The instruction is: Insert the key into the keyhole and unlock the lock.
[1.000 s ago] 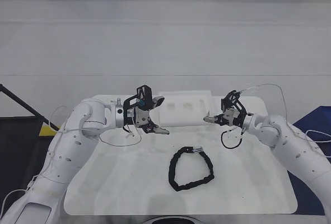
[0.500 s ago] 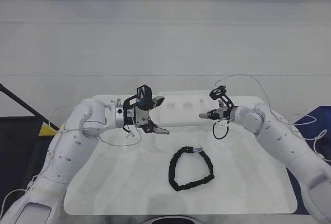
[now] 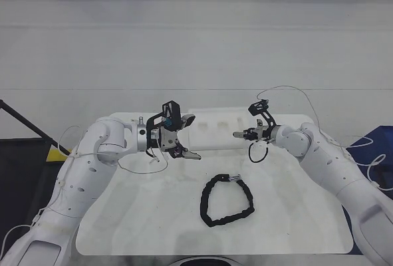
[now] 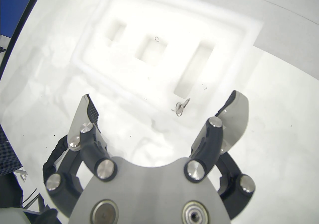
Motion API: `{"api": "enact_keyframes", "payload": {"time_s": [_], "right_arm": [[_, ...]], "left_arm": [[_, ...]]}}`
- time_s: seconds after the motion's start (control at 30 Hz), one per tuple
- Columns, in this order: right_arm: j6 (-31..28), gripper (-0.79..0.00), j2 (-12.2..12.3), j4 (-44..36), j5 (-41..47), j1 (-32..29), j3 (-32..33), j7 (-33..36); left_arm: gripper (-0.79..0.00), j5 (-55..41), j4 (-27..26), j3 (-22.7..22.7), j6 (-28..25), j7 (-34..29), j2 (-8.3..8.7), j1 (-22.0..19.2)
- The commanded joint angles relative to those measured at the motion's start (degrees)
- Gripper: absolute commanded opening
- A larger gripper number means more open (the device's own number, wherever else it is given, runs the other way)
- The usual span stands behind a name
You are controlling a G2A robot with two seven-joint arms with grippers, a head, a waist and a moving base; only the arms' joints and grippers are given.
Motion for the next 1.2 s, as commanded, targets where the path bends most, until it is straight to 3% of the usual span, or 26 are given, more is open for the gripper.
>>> {"api": "enact_keyframes", "payload": {"time_s": [0.0,0.17,0.27,0.5,0.63,0.7,1.17], "right_arm": [[0.0,0.0,0.0,0.0,0.02,0.0,0.0,0.0],[0.27,0.0,0.01,0.08,-0.19,-0.11,0.0,0.0],[3.52,0.0,0.05,-0.46,-1.1,-0.02,0.6,1.7],[10.8,0.0,-0.74,-2.83,6.42,2.04,3.56,14.22],[16.11,0.0,-1.62,-0.79,13.9,2.65,5.55,20.43],[17.63,0.0,-2.15,0.72,13.26,3.46,4.88,23.61],[13.56,0.0,-7.11,9.35,12.28,7.89,2.21,27.78]], "left_arm": [[0.0,0.0,0.0,0.0,0.0,0.0,0.0,0.0],[0.0,0.0,0.0,0.0,0.0,0.0,0.0,0.0],[0.0,0.0,0.0,0.0,0.0,0.0,0.0,0.0],[0.0,0.0,0.0,0.0,0.0,0.0,0.0,0.0],[0.0,0.0,0.0,0.0,0.0,0.0,0.0,0.0],[0.0,0.0,0.0,0.0,0.0,0.0,0.0,0.0],[0.0,0.0,0.0,0.0,0.0,0.0,0.0,0.0]]}}
